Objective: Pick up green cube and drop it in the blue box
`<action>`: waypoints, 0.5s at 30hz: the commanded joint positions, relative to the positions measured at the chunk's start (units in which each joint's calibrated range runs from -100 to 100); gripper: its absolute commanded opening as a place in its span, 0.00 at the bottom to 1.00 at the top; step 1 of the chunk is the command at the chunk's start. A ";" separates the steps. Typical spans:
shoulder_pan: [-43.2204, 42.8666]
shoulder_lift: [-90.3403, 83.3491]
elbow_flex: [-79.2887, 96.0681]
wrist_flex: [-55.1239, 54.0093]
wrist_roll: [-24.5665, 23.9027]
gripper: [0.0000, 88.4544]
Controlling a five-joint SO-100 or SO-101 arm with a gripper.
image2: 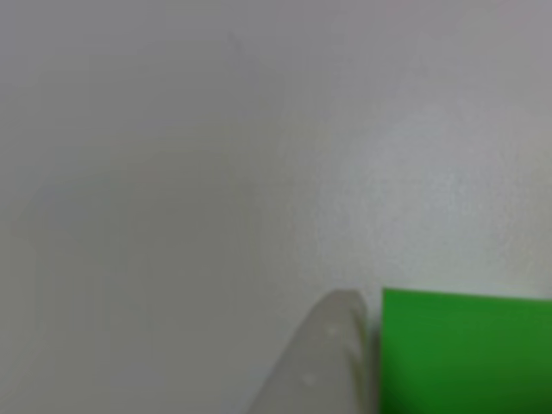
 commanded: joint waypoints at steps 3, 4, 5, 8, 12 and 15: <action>-0.14 -0.98 -2.84 -1.21 0.20 0.33; -0.14 -0.98 -2.84 -1.21 0.20 0.33; -0.14 -0.81 -2.84 -1.21 0.20 0.33; -0.22 -0.39 -2.84 -1.21 0.20 0.33; -1.75 -0.22 -2.75 -1.13 0.20 0.33; -1.98 -0.22 -2.75 -1.13 0.20 0.33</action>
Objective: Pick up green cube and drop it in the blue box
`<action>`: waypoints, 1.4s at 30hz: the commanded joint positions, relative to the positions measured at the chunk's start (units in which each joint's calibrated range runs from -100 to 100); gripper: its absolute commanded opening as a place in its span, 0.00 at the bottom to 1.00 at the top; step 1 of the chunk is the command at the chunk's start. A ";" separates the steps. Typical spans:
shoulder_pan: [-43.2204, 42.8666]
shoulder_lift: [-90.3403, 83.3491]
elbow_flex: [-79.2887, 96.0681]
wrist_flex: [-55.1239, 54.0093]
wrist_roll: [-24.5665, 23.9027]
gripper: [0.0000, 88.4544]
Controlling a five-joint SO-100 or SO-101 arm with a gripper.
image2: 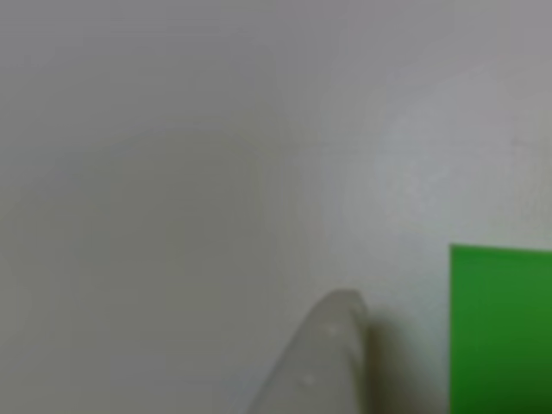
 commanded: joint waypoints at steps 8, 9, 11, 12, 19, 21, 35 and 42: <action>-0.55 -0.89 -2.84 -1.30 0.20 0.32; -0.47 -0.89 -2.84 -1.30 0.20 0.32; -0.47 -0.89 -2.84 -1.30 0.20 0.32; -0.47 -0.89 -2.84 -1.30 0.20 0.32; -0.40 -0.98 -2.75 -0.89 0.20 0.25; -0.24 -0.98 -2.75 -0.81 0.20 0.21; 0.06 -1.31 -2.66 -0.56 0.29 0.10; 0.21 -1.39 -2.66 -0.56 0.29 0.04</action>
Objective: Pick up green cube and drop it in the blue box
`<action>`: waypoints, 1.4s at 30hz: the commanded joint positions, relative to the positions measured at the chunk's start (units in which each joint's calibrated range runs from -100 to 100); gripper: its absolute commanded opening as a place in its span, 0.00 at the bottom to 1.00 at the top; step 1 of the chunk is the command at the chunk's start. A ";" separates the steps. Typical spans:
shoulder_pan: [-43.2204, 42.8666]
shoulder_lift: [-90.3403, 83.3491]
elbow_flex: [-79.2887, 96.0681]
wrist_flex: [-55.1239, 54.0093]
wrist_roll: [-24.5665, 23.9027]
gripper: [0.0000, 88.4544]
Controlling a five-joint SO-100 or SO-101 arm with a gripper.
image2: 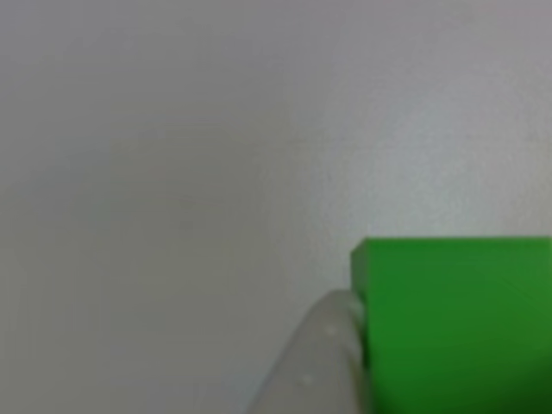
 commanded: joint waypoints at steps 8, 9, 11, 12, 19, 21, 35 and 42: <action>0.79 -1.56 -2.66 -0.48 0.29 0.02; 0.86 -1.56 -2.66 -0.48 0.29 0.02; 0.94 -2.31 -2.66 -0.48 0.29 0.02; 1.17 -3.07 -2.57 -0.40 0.29 0.02; 2.24 -9.67 -2.66 6.37 0.34 0.02; 2.24 -12.01 -2.66 8.41 0.34 0.02; 4.30 -33.67 -2.75 24.06 10.74 0.03; 10.56 -41.86 -2.75 32.87 16.02 0.03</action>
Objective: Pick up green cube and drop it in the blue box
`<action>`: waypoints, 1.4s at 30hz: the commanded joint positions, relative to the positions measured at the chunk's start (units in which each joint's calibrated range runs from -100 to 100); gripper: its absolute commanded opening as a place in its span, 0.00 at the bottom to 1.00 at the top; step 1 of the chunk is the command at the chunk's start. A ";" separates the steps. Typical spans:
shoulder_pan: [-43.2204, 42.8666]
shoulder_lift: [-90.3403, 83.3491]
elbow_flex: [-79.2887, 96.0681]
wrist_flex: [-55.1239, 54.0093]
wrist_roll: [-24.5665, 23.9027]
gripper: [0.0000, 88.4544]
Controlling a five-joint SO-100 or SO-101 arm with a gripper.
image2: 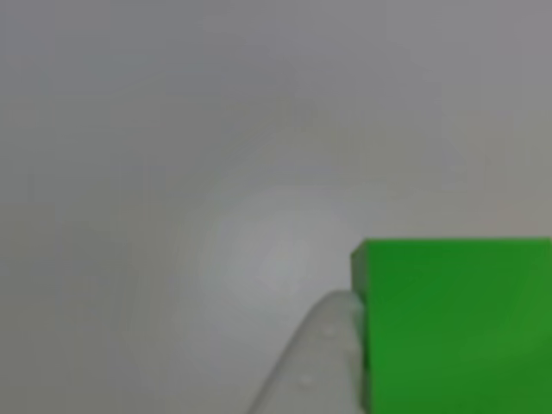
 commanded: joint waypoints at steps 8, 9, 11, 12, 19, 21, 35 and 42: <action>15.56 -9.70 -2.75 6.60 1.76 0.03; 17.16 -9.62 -2.75 6.52 1.76 0.03; 20.36 -9.62 -2.75 6.44 1.76 0.03; 22.04 -9.62 -2.84 6.44 1.76 0.03; 32.58 -9.37 -2.75 6.44 1.76 0.03; 35.02 -9.28 -2.66 6.60 1.42 0.03; 52.04 -9.20 -2.57 6.60 1.42 0.03; 56.39 -7.53 -2.57 6.60 1.42 0.03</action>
